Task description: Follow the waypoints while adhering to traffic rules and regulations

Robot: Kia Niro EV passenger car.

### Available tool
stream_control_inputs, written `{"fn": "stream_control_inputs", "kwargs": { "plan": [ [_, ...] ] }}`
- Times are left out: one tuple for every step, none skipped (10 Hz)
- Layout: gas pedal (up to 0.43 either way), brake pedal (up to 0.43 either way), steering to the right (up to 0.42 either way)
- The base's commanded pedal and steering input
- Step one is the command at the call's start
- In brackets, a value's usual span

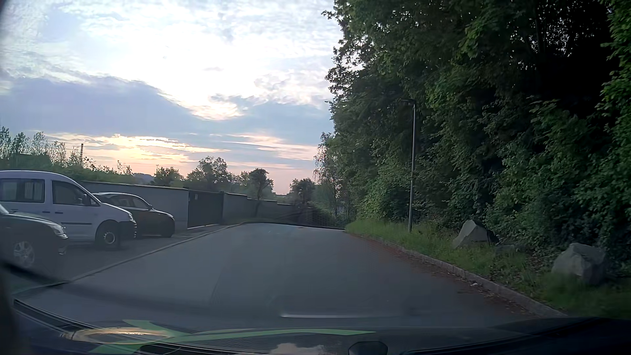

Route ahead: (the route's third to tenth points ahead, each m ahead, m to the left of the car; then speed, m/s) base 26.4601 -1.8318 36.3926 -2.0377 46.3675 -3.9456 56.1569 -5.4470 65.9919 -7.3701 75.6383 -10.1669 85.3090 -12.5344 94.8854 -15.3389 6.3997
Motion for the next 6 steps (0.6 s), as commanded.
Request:
{"fn": "stream_control_inputs", "kwargs": {
  "plan": [
    [0.098, 0.000, -0.043],
    [0.098, 0.000, -0.043],
    [0.098, 0.000, -0.042],
    [0.098, 0.000, -0.042],
    [0.098, 0.000, -0.042],
    [0.098, 0.000, -0.040]
  ]
}}
